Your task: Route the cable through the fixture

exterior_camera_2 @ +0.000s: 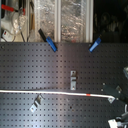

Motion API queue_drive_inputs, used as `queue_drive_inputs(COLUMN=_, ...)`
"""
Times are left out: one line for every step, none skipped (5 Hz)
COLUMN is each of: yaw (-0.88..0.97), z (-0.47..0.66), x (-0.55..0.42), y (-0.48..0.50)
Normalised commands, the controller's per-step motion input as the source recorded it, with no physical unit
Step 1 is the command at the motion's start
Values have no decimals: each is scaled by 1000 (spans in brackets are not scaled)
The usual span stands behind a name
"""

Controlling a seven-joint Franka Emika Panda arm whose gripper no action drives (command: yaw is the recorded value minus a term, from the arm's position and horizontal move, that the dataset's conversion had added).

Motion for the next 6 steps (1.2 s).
queue_drive_inputs(yaw=0, z=-1, x=-5, y=-13)
queue_drive_inputs(yaw=-368, z=223, x=-96, y=-220)
queue_drive_inputs(yaw=-271, z=211, x=-233, y=-28)
queue_drive_inputs(yaw=-226, z=345, x=-456, y=-21)
queue_drive_inputs(yaw=-163, z=387, x=-428, y=3)
queue_drive_inputs(yaw=-157, z=340, x=-368, y=4)
